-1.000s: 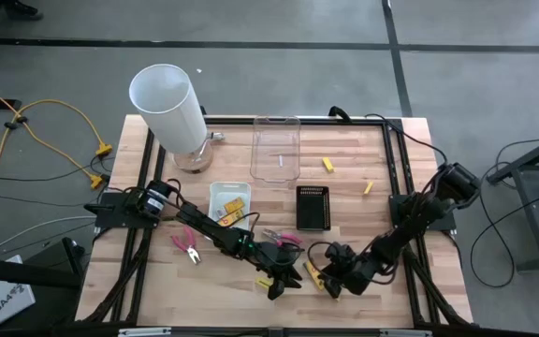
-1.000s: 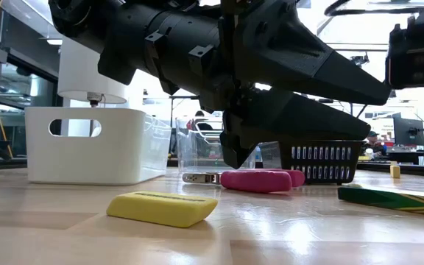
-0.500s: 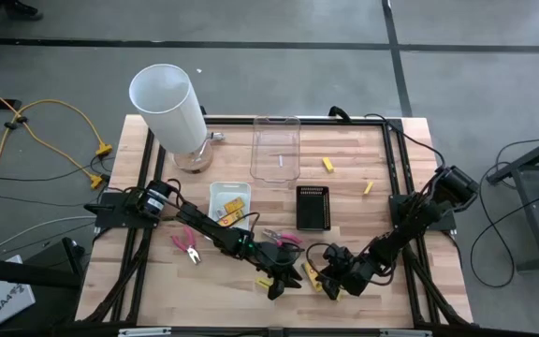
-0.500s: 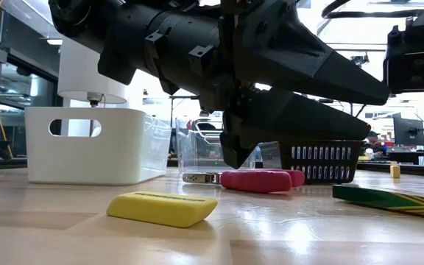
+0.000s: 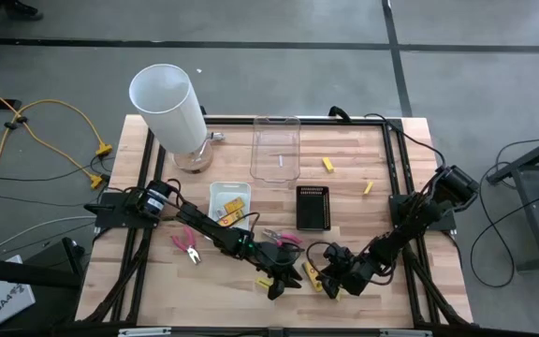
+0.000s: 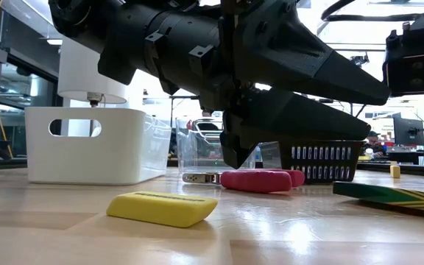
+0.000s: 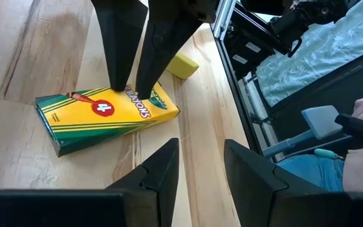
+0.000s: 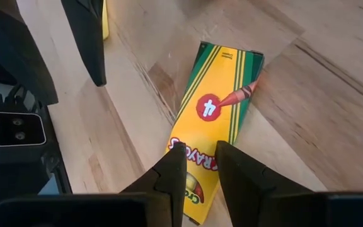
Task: Pick & Place School Supplies
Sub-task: Put the box of crayon into the white bin
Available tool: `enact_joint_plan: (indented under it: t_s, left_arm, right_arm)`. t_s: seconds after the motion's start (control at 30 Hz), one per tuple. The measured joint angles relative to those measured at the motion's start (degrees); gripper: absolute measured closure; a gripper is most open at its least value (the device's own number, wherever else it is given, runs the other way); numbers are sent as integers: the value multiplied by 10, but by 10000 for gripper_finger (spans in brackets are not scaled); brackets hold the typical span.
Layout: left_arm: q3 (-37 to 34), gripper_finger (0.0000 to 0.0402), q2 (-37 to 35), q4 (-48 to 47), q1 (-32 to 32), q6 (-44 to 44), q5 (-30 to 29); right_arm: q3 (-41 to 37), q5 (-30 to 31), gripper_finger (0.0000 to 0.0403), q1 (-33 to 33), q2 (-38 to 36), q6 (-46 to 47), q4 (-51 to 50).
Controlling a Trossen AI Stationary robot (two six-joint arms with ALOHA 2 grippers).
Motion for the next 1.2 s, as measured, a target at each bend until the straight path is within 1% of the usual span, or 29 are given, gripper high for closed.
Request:
enact_joint_plan:
  t_s: [0.43,0.57,0.73,0.83,1.07,1.2]
  left_arm:
    - [0,280,3,2,1,-18,4]
    - [5,280,24,0,5,-23,6]
    - [37,280,55,5,9,-18,16]
    - [42,280,58,3,8,7,11]
    - [42,280,61,-16,0,99,-34]
    - [42,280,58,-18,-12,152,-48]
  right_arm:
    - [0,0,321,0,0,5,-16]
    - [-1,0,321,0,0,5,-18]
    - [-1,0,321,0,0,4,-20]
    - [-1,1,321,0,0,4,-20]
    - [-1,0,321,0,1,3,-19]
    - [-1,0,321,0,1,3,-18]
